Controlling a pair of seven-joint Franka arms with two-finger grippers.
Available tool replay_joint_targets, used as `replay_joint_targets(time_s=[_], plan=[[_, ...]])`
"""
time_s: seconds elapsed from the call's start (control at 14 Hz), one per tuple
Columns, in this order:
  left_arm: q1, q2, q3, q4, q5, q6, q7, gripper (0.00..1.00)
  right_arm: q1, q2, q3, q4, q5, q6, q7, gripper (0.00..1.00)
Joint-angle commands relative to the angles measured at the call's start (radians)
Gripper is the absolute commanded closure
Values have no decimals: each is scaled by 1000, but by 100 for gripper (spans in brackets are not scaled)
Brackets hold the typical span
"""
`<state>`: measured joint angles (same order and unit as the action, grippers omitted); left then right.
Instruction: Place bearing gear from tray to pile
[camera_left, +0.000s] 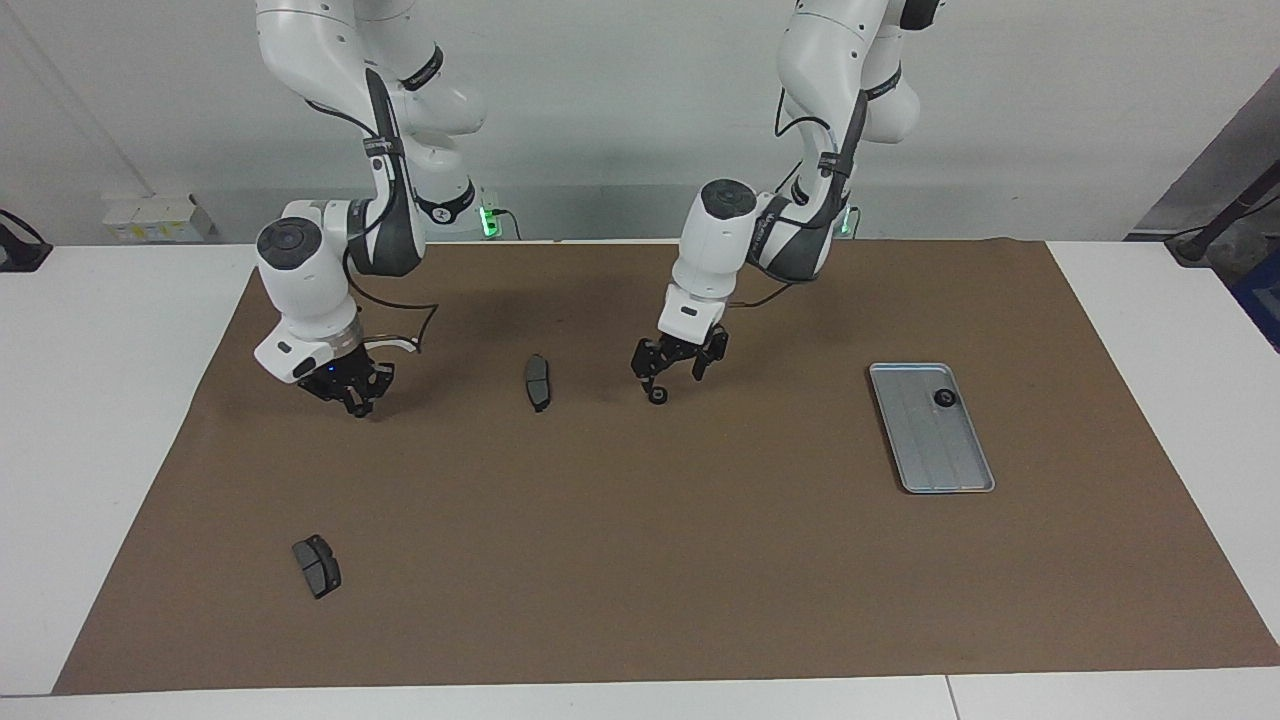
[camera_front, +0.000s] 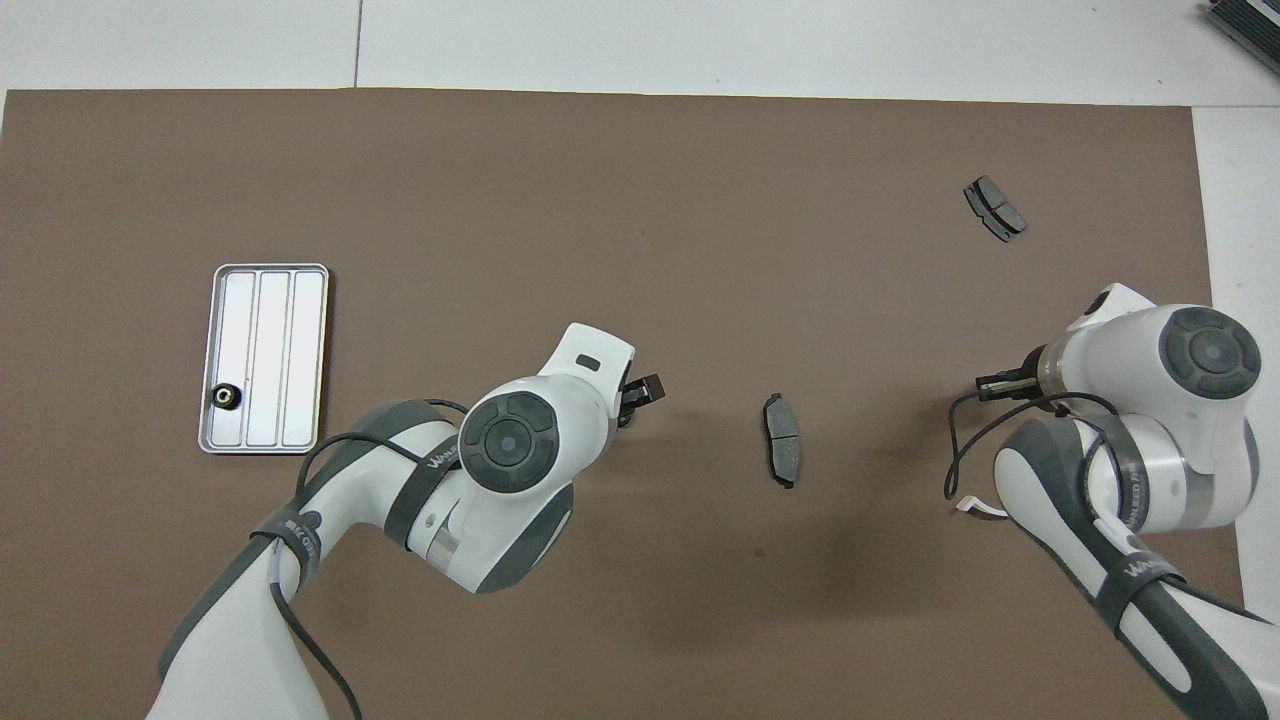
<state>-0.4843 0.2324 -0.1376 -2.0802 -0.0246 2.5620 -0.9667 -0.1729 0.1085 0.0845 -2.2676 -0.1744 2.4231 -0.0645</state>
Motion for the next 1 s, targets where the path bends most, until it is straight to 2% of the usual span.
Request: replay_joint_targets(time_s=[0.0,0.07,0.14,0.21,0.29,0.43,0.64,0.93], plan=[[114,-8,-5,20,5,-8,26,0,-25,19,15,-13,21,57,-24,77],[153,-8,-5,29,5,-20,58,0,-27,20,14,-10,21,60,-24,65],[185,-8,-5,35,5,-51,113,0,-25,20,14,-10,21,59,-24,40],[225,-10,-5,37,5,-81,185,0,-25,20,15,-7,21,51,-24,23],[262,-13,-5,35,5,-113,272,0,-20,17,15,-4,23,47,-24,15],[326,-19,-4,35,5,-173,429,0,-4,5,17,8,23,21,-20,11],[424,-28,-4,23,3,-212,647,0,82,-24,17,37,24,-47,32,7],[567,-41,-2,11,3,-272,964,0,284,-29,17,72,30,-87,263,0]])
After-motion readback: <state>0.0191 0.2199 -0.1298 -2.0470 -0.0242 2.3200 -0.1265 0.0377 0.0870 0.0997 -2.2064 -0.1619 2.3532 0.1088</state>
